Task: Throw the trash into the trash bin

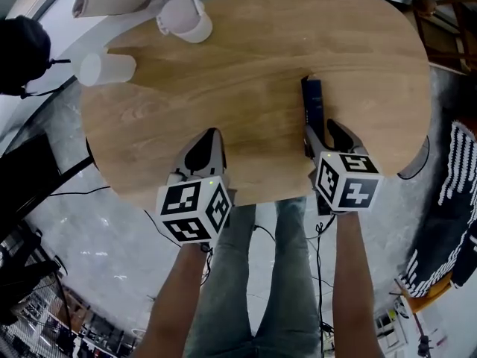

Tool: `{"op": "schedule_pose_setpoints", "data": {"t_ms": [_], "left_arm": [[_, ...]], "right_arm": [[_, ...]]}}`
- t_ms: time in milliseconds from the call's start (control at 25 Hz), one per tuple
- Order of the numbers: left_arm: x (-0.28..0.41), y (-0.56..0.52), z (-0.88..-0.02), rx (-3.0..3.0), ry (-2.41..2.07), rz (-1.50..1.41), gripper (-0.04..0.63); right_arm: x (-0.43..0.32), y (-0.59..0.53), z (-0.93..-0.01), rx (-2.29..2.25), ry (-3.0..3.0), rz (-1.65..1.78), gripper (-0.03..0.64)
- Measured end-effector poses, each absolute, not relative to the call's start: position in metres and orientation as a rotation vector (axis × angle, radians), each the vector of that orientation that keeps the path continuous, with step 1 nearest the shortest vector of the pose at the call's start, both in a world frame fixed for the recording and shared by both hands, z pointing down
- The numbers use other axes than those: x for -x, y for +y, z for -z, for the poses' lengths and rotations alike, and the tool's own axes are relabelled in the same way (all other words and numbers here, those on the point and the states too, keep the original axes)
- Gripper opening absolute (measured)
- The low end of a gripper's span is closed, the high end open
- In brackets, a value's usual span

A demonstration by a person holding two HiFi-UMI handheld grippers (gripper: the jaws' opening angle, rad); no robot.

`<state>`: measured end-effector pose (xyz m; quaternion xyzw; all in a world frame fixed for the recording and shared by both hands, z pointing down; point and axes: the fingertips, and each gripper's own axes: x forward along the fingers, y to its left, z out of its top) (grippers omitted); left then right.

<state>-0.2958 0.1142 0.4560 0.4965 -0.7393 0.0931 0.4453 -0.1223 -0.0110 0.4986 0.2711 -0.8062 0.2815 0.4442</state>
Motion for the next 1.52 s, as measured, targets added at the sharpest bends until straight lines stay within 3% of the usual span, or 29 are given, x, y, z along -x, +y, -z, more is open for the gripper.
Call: {"op": "schedule_pose_setpoints", "data": {"t_ms": [1520], "left_arm": [[0.266,0.129,-0.444,-1.277,-1.839,-0.249,0.018]], "right_arm": [[0.09,0.004,-0.485,-0.717,-2.016,-0.663,0.149]]}}
